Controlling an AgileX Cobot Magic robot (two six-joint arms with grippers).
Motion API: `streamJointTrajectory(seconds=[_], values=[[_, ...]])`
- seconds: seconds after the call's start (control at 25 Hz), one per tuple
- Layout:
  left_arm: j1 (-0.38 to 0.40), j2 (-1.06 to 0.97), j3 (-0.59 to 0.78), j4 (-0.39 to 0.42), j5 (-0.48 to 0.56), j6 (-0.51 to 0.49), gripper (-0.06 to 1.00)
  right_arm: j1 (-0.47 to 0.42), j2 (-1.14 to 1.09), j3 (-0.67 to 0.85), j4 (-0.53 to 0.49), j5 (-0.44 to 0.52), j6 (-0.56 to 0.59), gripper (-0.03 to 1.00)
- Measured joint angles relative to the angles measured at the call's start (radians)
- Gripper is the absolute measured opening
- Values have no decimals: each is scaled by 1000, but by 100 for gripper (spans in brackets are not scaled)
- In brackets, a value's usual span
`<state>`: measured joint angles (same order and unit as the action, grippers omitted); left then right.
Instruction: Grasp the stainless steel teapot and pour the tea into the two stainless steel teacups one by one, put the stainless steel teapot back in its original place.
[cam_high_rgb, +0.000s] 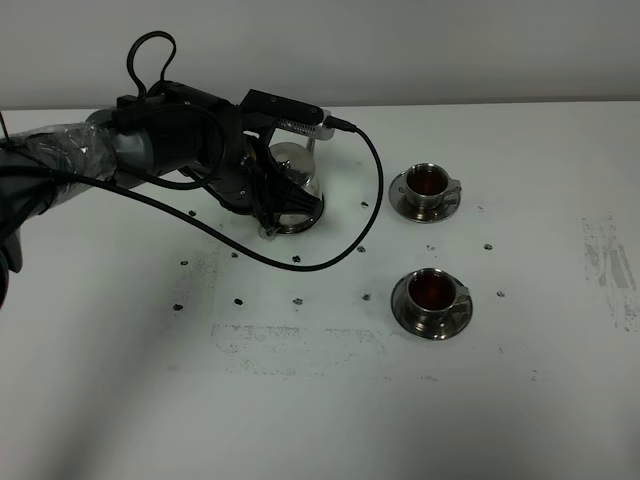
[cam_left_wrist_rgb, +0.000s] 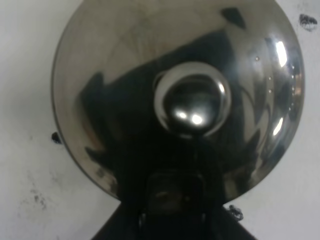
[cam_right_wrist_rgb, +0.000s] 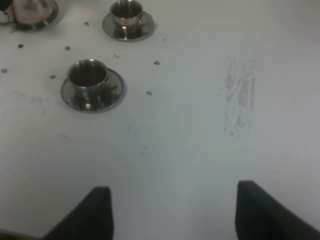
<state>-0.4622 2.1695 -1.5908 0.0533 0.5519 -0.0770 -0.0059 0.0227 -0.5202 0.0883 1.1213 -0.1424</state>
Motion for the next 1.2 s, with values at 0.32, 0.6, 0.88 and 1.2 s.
streamJointTrajectory(seconds=[0.32,0.6,0.88,1.2], values=[[0,0,-2,-2,7,8,21,0,0,0,0,0,0,54],[0,0,-19,-2,30,11,21,0,0,0,0,0,0,54],[0,-1,-23,-1,20,11,27,0,0,0,0,0,0,54],[0,-1,-23,-3,23,11,34,0,0,0,0,0,0,54]])
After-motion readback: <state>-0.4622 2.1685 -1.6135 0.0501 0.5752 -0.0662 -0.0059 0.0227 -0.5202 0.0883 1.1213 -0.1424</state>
